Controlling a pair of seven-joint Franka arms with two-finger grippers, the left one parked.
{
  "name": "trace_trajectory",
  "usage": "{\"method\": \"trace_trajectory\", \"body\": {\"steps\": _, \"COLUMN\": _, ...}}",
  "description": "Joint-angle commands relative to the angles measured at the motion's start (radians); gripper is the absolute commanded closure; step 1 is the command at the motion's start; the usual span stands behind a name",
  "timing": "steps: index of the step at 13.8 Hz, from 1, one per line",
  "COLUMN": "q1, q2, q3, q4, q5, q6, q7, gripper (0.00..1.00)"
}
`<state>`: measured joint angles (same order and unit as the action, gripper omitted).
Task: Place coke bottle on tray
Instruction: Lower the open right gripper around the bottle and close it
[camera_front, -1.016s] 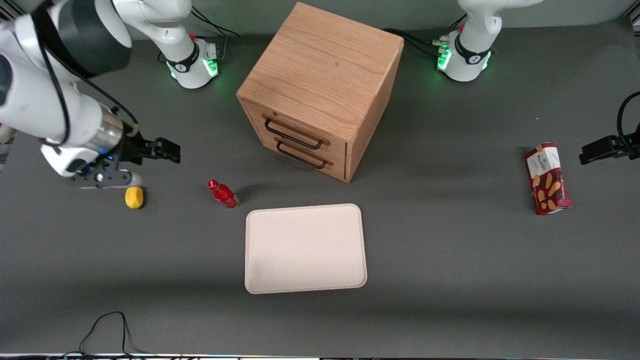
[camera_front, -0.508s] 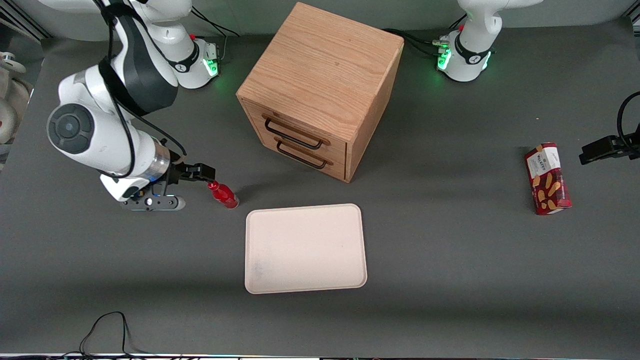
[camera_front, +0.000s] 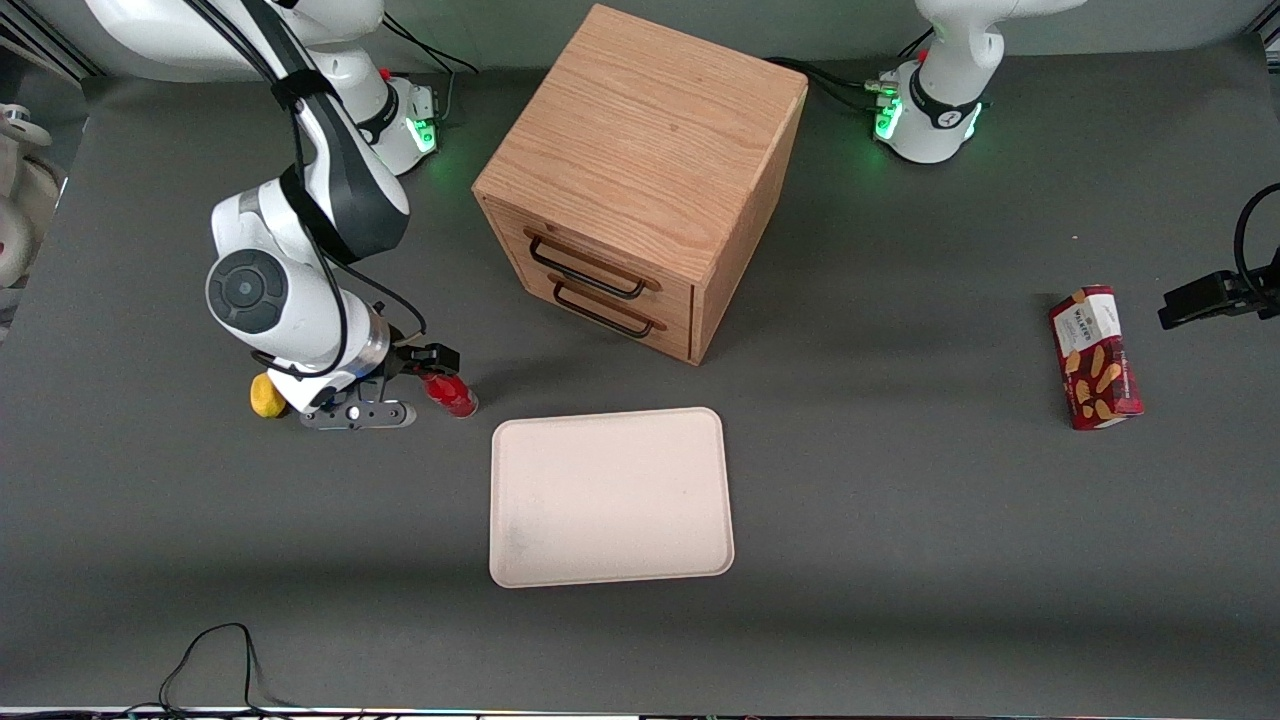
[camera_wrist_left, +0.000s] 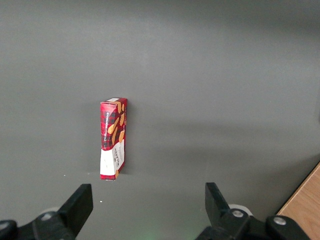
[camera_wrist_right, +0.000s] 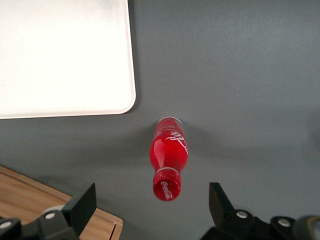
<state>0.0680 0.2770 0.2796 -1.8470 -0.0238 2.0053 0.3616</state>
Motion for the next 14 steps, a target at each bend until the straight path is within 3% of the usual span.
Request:
{"method": "trace_trajectory", "body": {"steps": 1, "q1": 0.009, "q2": -0.022, "q3": -0.008, "q4": -0.072, "q5": -0.015, "q6": 0.067, "q7": 0.025, "gripper": 0.00}}
{"method": "trace_trajectory", "body": {"steps": 8, "q1": 0.009, "q2": -0.027, "q3": -0.011, "q4": -0.158, "q5": -0.015, "q6": 0.153, "q7": 0.027, "gripper": 0.00}}
{"method": "trace_trajectory", "body": {"steps": 14, "q1": 0.004, "q2": -0.027, "q3": -0.017, "q4": -0.162, "q5": -0.033, "q6": 0.173, "q7": 0.027, "gripper": 0.12}}
